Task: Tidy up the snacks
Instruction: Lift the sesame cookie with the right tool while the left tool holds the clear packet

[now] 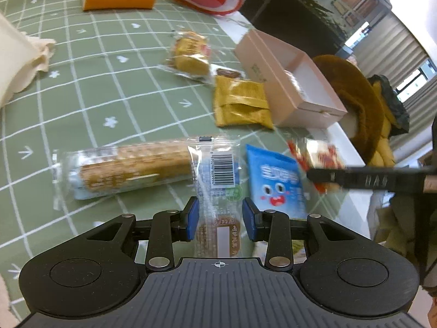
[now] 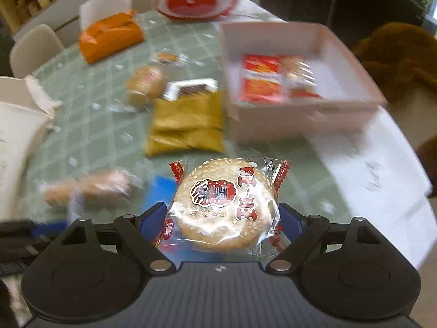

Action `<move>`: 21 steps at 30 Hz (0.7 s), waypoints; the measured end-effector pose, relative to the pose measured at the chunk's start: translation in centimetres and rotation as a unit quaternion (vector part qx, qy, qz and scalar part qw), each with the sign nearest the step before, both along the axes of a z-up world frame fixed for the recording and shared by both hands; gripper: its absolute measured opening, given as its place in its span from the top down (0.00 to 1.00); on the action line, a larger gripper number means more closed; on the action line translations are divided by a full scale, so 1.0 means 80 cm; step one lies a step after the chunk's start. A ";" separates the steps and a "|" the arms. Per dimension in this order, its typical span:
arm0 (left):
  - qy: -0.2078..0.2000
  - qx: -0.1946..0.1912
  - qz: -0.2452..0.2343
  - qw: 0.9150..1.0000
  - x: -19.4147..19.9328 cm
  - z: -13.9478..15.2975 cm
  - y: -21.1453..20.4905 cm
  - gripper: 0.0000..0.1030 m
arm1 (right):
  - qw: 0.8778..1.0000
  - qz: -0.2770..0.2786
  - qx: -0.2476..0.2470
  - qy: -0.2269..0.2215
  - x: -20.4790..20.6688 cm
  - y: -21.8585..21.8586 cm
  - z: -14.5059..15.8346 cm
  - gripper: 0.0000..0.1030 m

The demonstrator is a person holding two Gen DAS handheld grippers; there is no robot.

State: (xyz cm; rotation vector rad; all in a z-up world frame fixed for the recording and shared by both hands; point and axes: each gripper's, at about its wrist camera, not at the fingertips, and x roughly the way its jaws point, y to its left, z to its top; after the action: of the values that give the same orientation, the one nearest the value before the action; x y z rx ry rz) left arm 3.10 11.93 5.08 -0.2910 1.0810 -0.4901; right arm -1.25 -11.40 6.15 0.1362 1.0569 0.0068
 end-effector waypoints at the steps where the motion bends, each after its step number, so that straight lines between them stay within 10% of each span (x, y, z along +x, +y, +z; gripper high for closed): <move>1: 0.000 -0.002 -0.002 1.000 -0.001 0.000 -0.005 0.62 | 1.000 0.002 -0.006 0.004 -0.009 -0.010 -0.006 0.15; 21: 0.001 -0.011 -0.018 1.000 -0.012 0.002 -0.057 0.62 | 0.995 0.045 -0.057 0.062 -0.071 -0.086 -0.053 0.08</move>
State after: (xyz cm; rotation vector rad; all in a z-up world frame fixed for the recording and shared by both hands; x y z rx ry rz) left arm 2.12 7.39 5.22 -0.2925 1.0853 -0.5335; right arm -6.90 -18.27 1.93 -0.0150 1.1836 0.0205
